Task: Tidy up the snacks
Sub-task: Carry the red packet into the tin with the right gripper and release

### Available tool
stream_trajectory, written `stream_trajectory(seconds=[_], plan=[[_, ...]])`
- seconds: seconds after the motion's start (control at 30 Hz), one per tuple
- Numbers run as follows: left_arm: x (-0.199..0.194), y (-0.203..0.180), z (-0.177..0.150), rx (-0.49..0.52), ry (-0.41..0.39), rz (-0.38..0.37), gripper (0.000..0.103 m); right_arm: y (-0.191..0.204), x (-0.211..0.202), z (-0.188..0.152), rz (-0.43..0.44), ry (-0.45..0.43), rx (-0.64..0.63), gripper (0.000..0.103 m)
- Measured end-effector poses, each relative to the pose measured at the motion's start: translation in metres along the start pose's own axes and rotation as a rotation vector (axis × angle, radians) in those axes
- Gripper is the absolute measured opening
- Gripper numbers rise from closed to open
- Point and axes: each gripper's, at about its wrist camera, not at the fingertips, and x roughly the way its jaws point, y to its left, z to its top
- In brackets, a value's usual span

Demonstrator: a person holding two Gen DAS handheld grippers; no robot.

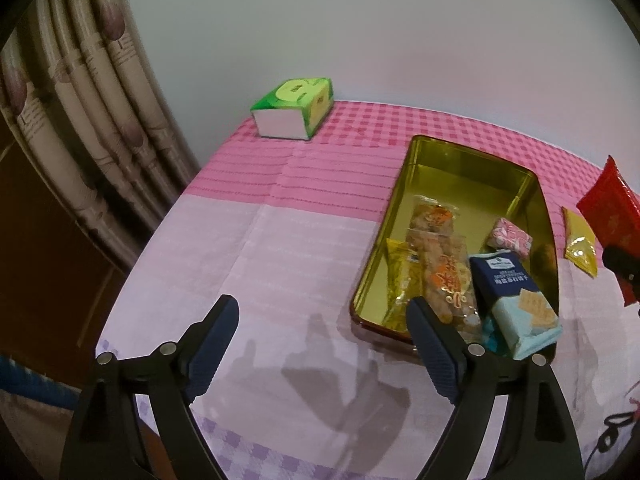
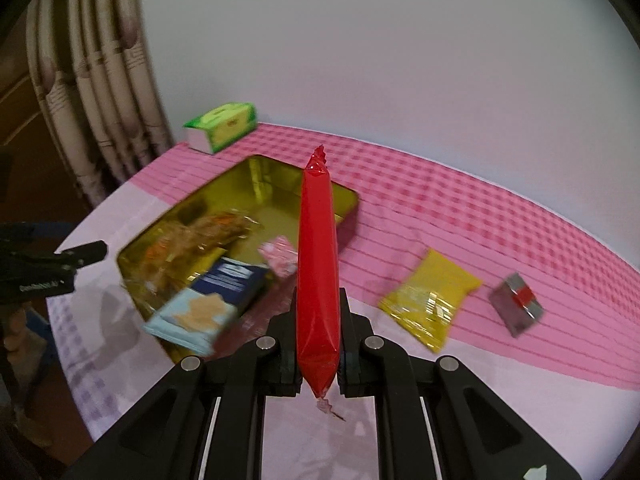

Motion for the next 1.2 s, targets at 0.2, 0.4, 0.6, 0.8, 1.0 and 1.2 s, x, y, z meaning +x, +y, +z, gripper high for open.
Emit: stream_trajectory(seconds=[0.2, 0.4, 0.6, 0.8, 1.0, 1.2], plan=[[0.003, 0.01, 0.001, -0.032, 0.004, 0.01, 0.086, 0.029, 0.009, 0.012, 0.027, 0.003, -0.053, 0.011], [0.006, 0.016, 0.002, -0.048, 0.012, 0.005, 0.086, 0.044, 0.026, 0.018, 0.04, 0.029, -0.075, 0.011], [0.009, 0.022, 0.003, -0.064, 0.024, 0.009, 0.086, 0.057, 0.04, 0.019, 0.037, 0.047, -0.092, 0.011], [0.01, 0.026, 0.003, -0.084, 0.027, 0.008, 0.086, 0.066, 0.052, 0.021, 0.025, 0.061, -0.117, 0.011], [0.009, 0.028, 0.003, -0.095, 0.027, 0.001, 0.086, 0.072, 0.063, 0.024, 0.013, 0.071, -0.125, 0.011], [0.01, 0.028, 0.003, -0.09, 0.033, 0.003, 0.086, 0.074, 0.072, 0.022, 0.007, 0.094, -0.121, 0.012]])
